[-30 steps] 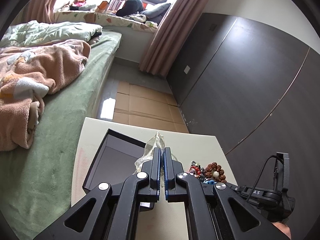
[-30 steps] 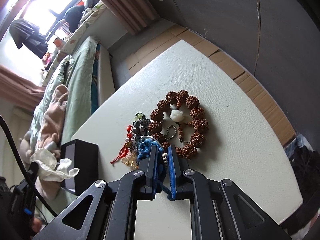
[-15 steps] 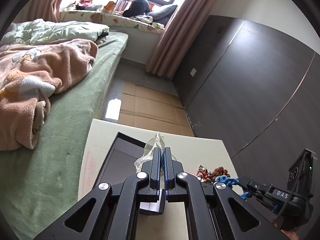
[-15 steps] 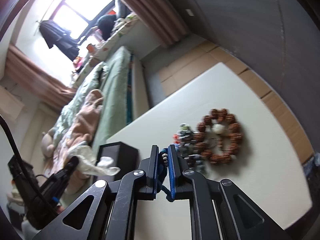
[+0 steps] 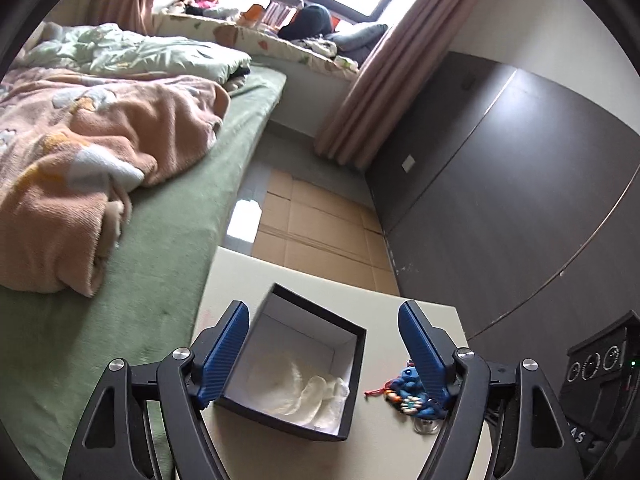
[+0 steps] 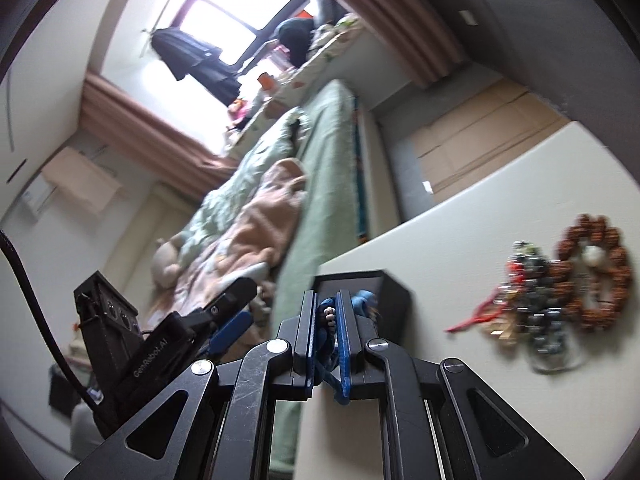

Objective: Organize jewelry
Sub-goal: 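Drop the white bag and blue cord into the black box, opening both grippers, then move the left gripper back over the remaining jewelry pile, then grasp the metal hoop with the left gripper while the right gripper grasps the brown bead bracelet, then lower the hoop into the black box with the left gripper while the right gripper drops the bracelet in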

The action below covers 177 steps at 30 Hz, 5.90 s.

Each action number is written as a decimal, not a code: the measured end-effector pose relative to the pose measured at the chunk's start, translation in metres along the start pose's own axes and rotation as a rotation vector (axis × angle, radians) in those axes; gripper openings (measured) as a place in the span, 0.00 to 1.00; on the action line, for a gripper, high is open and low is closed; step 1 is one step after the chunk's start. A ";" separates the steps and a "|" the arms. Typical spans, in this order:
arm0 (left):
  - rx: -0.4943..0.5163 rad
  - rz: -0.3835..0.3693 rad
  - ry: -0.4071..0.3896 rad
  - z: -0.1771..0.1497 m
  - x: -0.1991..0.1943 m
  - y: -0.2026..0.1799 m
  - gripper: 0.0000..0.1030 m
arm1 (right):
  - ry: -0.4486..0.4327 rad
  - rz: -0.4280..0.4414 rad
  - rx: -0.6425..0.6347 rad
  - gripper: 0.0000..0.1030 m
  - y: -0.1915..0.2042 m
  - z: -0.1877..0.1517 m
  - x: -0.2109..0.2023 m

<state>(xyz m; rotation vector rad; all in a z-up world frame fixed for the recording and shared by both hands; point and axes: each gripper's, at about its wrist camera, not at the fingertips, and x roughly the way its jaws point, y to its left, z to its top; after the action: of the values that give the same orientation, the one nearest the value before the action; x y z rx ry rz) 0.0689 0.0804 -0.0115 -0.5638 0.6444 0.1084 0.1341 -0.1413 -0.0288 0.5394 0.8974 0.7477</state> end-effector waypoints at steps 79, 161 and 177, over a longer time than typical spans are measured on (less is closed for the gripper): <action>0.523 0.093 0.339 -0.170 0.129 -0.165 0.92 | -0.041 -0.517 0.211 1.00 -0.151 0.027 -0.166; 0.208 0.039 0.141 -0.047 0.037 -0.057 0.51 | 0.005 -0.534 -0.007 0.18 -0.098 0.032 -0.072; 0.126 0.132 0.129 -0.021 0.040 -0.020 0.51 | -0.098 -0.309 -0.076 0.18 -0.041 0.038 -0.067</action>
<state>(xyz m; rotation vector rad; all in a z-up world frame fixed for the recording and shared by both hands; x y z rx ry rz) 0.0951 0.0487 -0.0402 -0.4089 0.8084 0.1545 0.1527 -0.2231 -0.0044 0.3563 0.8337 0.4688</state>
